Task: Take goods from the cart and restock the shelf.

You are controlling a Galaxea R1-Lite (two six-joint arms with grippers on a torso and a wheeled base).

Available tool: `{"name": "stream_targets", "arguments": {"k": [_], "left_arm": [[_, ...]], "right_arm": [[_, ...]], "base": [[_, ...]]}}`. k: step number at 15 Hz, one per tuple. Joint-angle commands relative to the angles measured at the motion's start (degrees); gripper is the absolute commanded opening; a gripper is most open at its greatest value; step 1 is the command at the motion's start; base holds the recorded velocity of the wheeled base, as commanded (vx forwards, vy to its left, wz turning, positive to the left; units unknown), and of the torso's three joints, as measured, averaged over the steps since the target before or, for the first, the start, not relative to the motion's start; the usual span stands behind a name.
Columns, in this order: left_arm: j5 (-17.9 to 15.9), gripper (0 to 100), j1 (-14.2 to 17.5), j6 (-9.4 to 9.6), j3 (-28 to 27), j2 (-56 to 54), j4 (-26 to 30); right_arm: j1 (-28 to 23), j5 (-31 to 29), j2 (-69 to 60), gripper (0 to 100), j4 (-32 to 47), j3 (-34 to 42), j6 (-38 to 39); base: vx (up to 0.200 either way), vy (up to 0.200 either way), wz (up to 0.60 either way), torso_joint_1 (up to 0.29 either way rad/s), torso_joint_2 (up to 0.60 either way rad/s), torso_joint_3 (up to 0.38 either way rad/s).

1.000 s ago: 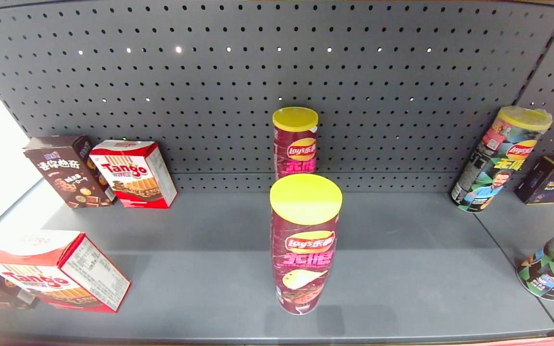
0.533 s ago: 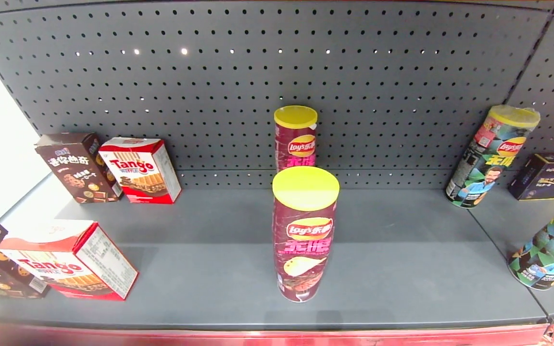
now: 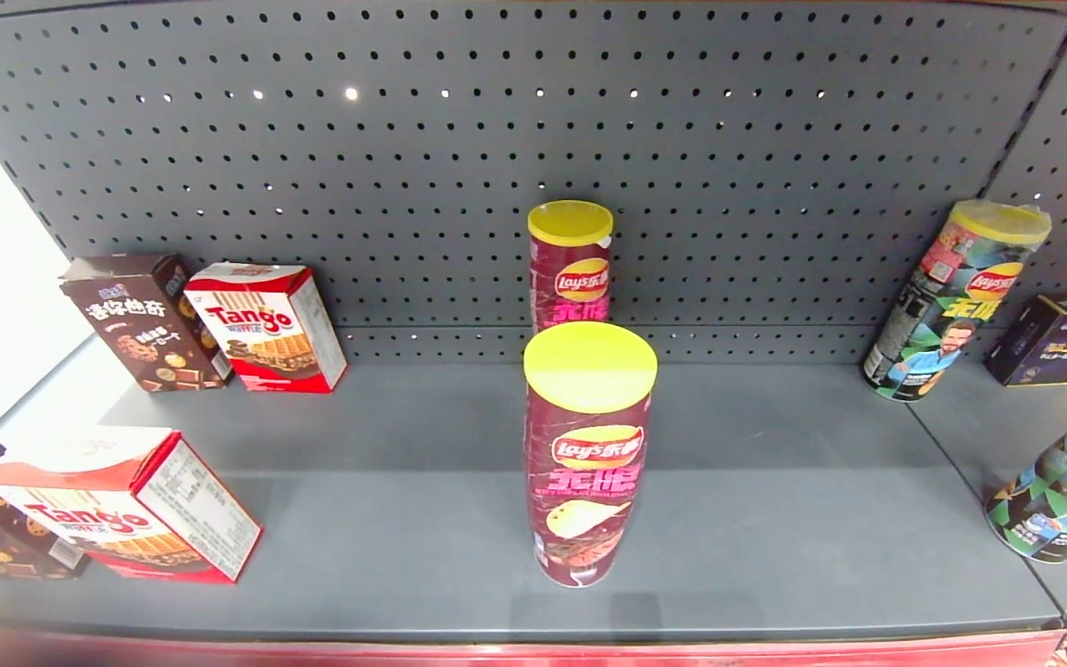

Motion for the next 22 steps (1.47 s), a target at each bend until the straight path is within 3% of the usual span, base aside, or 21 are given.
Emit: {"name": "stream_targets", "arguments": {"k": [1, 4, 22], "left_arm": [[0.0, 100, 0.0, -0.05, 0.0, 0.1, 0.0], [0.1, 100, 0.0, -0.23, 0.0, 0.1, 0.0], [0.1, 100, 0.0, -0.23, 0.0, 0.1, 0.0]], "right_arm": [[0.0, 0.1, 0.1, 100, 0.0, 0.0, 0.0], [0.0, 0.1, 0.1, 100, 0.0, 0.0, 0.1], [0.0, 0.1, 0.1, 100, 0.0, 0.0, -0.2]], "base": [[0.000, 0.000, 0.00, 0.000, 0.00, 0.000], [-0.200, 0.000, 0.00, 0.012, 0.01, 0.004], [0.000, 0.000, 0.00, 0.000, 0.00, 0.000]]}}
